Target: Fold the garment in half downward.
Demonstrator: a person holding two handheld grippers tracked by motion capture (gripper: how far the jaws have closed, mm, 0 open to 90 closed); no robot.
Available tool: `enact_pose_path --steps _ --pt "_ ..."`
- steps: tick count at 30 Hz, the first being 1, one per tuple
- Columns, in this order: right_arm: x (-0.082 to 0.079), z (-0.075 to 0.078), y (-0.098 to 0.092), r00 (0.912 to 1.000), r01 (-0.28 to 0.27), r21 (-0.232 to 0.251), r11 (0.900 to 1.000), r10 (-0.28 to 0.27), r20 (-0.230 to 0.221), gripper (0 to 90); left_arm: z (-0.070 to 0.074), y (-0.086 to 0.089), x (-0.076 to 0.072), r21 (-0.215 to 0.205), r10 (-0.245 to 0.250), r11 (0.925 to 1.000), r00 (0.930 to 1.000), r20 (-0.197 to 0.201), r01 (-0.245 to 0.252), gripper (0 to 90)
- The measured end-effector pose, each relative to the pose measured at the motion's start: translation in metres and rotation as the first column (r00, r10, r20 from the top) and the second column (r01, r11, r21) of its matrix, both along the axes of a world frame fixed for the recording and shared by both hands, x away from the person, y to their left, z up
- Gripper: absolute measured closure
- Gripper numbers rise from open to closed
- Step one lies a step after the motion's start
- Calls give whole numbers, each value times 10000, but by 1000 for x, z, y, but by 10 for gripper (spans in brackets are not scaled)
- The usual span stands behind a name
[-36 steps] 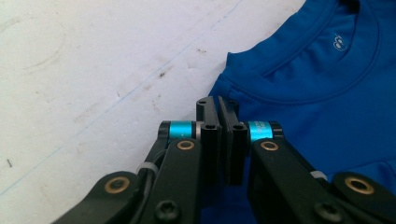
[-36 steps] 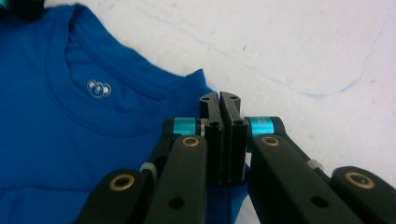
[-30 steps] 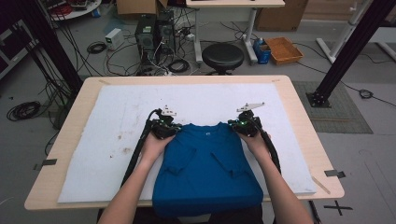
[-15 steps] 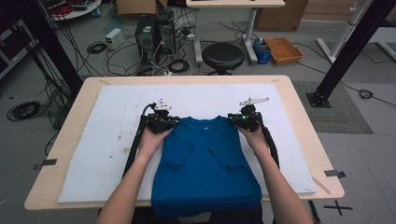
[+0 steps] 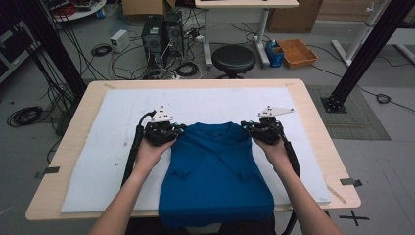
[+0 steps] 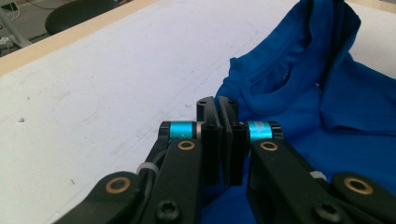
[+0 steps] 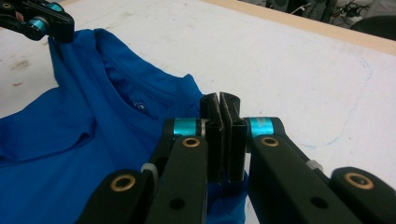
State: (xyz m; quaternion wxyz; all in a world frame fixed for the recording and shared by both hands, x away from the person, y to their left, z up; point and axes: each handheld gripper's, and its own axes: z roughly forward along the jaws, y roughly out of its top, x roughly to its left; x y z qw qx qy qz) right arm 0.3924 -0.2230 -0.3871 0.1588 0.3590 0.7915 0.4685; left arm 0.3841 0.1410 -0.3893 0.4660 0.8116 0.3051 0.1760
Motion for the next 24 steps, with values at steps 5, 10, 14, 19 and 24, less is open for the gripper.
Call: enact_pose_path --steps 5,10,14,19,24 --pt "-15 4 -4 9998 -30 166 9999 27 184 893 5 0 -14 -33 -193 9998 9996 208 194 878" --pt "-31 7 -4 9992 -177 162 9997 172 353 893 8 0 -29 -31 -429 9991 9986 305 430 878" --pt "-43 8 -4 9982 -331 97 9994 326 502 893 10 1 -41 -110 -564 9983 9974 449 570 878" --pt "-56 6 -4 9974 -470 120 9988 462 549 893 9 2 -53 -67 -662 9978 9966 487 666 878" --pt "-67 5 -7 9968 -548 194 9983 536 593 893 7 1 -65 -160 -788 9967 9958 464 796 877"
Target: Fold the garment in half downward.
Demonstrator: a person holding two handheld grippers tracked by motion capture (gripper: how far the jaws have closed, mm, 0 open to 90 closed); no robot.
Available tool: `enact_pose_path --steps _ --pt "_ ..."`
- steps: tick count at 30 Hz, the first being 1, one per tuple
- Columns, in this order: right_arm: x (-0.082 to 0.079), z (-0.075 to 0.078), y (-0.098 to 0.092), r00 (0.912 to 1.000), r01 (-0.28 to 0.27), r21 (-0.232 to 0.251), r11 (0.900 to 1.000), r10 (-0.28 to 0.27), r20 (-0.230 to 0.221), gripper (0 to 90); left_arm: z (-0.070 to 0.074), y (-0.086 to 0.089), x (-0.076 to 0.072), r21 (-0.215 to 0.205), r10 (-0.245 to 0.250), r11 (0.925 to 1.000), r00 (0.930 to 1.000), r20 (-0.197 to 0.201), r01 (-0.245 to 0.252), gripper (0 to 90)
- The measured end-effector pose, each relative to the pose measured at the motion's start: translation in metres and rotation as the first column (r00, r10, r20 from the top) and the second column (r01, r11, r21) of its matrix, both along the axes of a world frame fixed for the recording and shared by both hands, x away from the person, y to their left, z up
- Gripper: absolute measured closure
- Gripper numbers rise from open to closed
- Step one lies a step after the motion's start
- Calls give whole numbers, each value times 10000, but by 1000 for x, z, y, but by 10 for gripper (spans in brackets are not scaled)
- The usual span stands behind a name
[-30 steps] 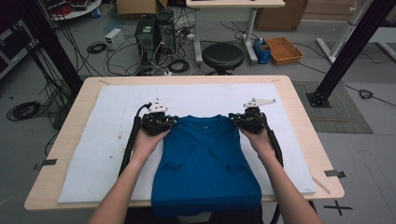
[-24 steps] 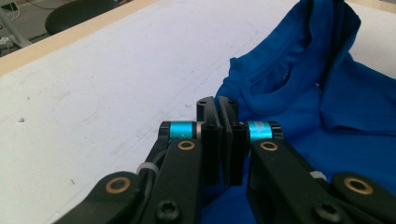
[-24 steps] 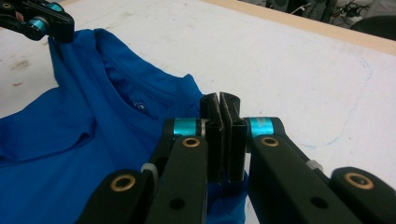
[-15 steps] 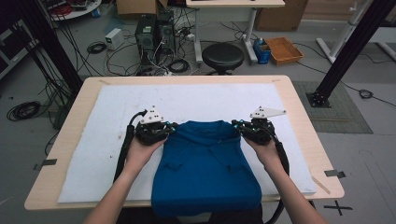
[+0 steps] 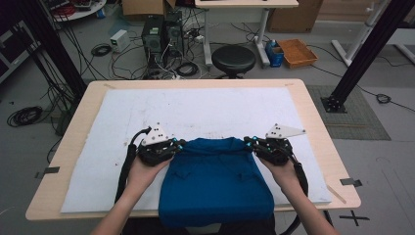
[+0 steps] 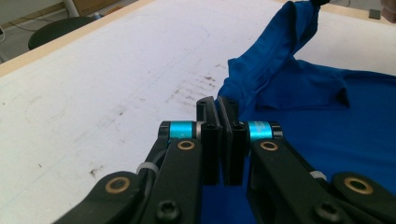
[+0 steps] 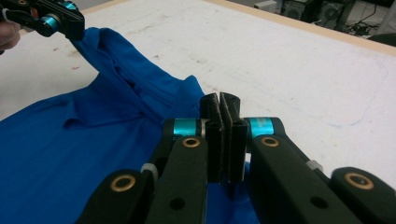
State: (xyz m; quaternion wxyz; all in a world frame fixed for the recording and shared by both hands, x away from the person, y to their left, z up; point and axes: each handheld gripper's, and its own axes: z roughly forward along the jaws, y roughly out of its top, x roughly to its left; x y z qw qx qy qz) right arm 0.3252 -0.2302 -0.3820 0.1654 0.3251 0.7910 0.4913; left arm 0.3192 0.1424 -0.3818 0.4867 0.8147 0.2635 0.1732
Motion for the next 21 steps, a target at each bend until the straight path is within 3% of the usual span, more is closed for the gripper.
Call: enact_pose_path --steps 6,10,12,21 --pt "-20 -4 -4 9998 -202 -91 9998 203 18 893 -6 -1 -19 31 -327 9995 9994 -71 327 877" --pt "-35 -10 -6 9986 -516 -313 9982 514 -79 892 -14 -1 -32 111 -566 9983 9979 -324 570 877" --pt "-42 -15 -8 9981 -588 -449 9973 579 -208 893 -20 -1 -38 321 -639 9973 9970 -431 654 877" --pt "-70 -34 -7 9927 -1182 -1489 9818 1131 -422 892 -43 -1 -64 942 -1091 9887 9909 -788 1163 876"
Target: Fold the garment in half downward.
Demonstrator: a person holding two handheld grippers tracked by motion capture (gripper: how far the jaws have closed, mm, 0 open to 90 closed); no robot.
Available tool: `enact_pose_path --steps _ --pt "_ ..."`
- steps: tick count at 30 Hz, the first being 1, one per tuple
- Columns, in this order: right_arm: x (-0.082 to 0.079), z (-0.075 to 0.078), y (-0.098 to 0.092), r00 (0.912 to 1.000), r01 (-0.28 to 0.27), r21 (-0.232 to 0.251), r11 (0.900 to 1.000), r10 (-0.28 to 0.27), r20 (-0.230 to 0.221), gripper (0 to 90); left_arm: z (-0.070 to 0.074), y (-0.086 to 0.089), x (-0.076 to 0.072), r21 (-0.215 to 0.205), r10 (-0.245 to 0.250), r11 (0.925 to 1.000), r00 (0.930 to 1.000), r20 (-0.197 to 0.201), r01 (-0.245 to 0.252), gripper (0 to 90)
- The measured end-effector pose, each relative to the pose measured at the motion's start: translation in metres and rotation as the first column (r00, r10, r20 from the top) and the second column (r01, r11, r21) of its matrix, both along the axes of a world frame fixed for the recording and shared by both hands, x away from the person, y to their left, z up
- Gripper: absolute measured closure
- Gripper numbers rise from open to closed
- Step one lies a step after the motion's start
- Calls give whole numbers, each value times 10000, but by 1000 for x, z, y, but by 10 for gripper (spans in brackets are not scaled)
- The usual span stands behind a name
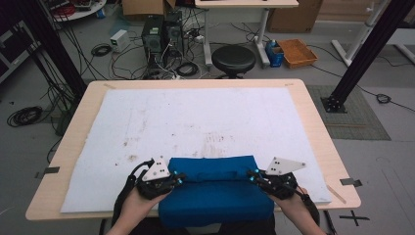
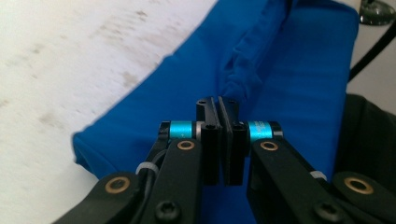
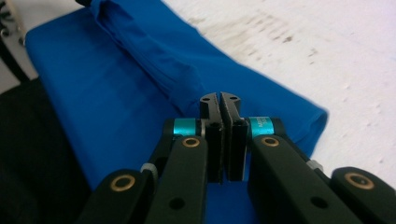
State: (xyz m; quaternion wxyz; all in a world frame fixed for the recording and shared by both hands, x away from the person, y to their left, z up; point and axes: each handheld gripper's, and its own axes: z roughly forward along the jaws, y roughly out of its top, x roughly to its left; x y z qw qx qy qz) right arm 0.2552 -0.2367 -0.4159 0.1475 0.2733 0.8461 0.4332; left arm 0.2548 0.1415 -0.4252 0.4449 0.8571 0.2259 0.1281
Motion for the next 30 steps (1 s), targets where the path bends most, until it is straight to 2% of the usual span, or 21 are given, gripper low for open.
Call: enact_pose_path --steps 8,11,13,16,17,19,21,23,24,25,26,27,28,29,30 --pt "-17 -8 -2 9990 -396 -605 9974 384 -213 887 -11 -3 -14 352 -396 9986 9989 -247 405 870" --pt "-21 -7 -5 9992 -382 -626 9973 373 -153 876 -13 -3 -18 391 -578 9975 9974 -423 595 862" --pt "-20 -4 -8 9996 -268 -507 9984 265 -70 854 -12 -3 -20 420 -614 9971 9973 -392 630 797" --pt "-12 1 -13 9999 105 -183 9998 -103 98 801 -8 -1 -20 222 -289 9993 9992 -293 296 675" --pt "-7 3 -14 9992 377 -46 9993 -377 119 749 -6 0 -18 154 -36 9999 9997 -253 40 635" --pt "6 6 -17 9957 924 390 9950 -921 -88 712 -2 3 -8 -155 529 9985 9985 -164 -532 613" --pt "20 9 -17 9858 1682 668 9835 -1677 -130 616 1 7 5 -590 1130 9918 9935 -147 -1137 595" --pt "37 9 -17 9732 2290 937 9689 -2259 -428 612 3 9 19 -663 1632 9843 9865 -155 -1638 585" --pt "43 8 -16 9693 2445 976 9647 -2402 -531 593 3 11 29 -686 2001 9770 9793 -289 -2017 582" --pt "52 6 -15 9599 2770 1003 9556 -2706 -731 575 2 12 36 -796 2278 9697 9726 -471 -2310 582" --pt "58 4 -13 9530 2981 1091 9483 -2891 -906 573 2 12 36 -796 2278 9697 9726 -471 -2310 582" --pt "64 1 -11 9470 3115 1021 9447 -2999 -1150 573 -2 14 50 -787 2711 9574 9586 -875 -2780 582" --pt "68 -1 -10 9438 3186 960 9430 -3062 -1246 573 -5 14 54 -755 2760 9556 9550 -1089 -2848 582" --pt "72 -4 -8 9402 3233 831 9427 -3100 -1411 576 -9 14 59 -509 2857 9546 9501 -1250 -2937 584" --pt "75 -8 -7 9390 3180 578 9463 -3060 -1567 600 -12 14 60 -394 2909 9536 9475 -1330 -2984 586"
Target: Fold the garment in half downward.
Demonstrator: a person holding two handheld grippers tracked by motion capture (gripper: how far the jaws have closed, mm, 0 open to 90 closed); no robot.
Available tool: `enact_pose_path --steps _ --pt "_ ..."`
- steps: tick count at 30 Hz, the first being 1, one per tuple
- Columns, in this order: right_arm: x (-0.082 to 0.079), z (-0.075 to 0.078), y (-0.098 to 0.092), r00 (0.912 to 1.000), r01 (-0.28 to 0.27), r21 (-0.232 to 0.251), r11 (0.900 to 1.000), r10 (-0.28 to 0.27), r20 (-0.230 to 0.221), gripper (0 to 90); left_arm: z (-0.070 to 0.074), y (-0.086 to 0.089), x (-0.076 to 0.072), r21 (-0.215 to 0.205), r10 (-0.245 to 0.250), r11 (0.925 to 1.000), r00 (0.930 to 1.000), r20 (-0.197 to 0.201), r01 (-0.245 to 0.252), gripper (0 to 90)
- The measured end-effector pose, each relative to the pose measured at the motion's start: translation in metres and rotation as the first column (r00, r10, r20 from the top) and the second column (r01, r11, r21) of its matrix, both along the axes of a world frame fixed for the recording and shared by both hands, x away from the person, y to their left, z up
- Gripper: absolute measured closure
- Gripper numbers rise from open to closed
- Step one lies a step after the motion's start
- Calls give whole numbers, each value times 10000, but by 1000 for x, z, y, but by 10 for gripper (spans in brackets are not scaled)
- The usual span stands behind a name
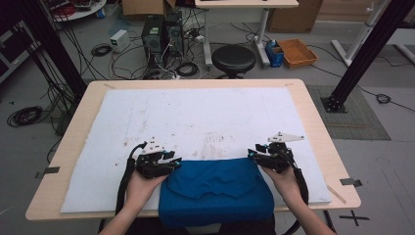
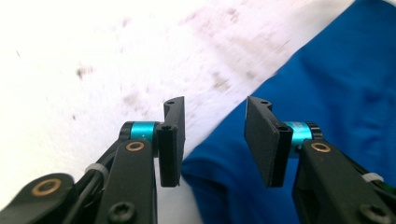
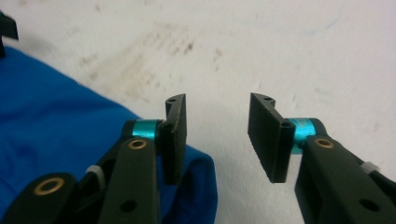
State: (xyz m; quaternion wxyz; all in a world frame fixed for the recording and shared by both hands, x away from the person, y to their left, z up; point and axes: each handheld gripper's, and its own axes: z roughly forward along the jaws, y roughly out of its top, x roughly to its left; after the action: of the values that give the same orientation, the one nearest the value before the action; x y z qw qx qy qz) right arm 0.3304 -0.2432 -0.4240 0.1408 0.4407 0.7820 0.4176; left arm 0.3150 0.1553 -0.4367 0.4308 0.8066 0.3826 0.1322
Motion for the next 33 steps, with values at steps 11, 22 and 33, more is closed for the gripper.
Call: enact_pose_path --steps 11,22,33 --pt "-1 -4 -18 9997 233 -242 9994 -233 -12 673 -5 6 -3 -86 444 9990 9989 -135 -446 603" --pt "3 -19 -5 9911 -99 248 9996 131 -1328 673 -12 2 -2 188 135 9997 9982 -588 -124 676" --pt "-9 -18 -6 9960 -751 -136 9971 744 -504 842 -13 4 -4 -50 -104 9999 9988 -480 102 840"
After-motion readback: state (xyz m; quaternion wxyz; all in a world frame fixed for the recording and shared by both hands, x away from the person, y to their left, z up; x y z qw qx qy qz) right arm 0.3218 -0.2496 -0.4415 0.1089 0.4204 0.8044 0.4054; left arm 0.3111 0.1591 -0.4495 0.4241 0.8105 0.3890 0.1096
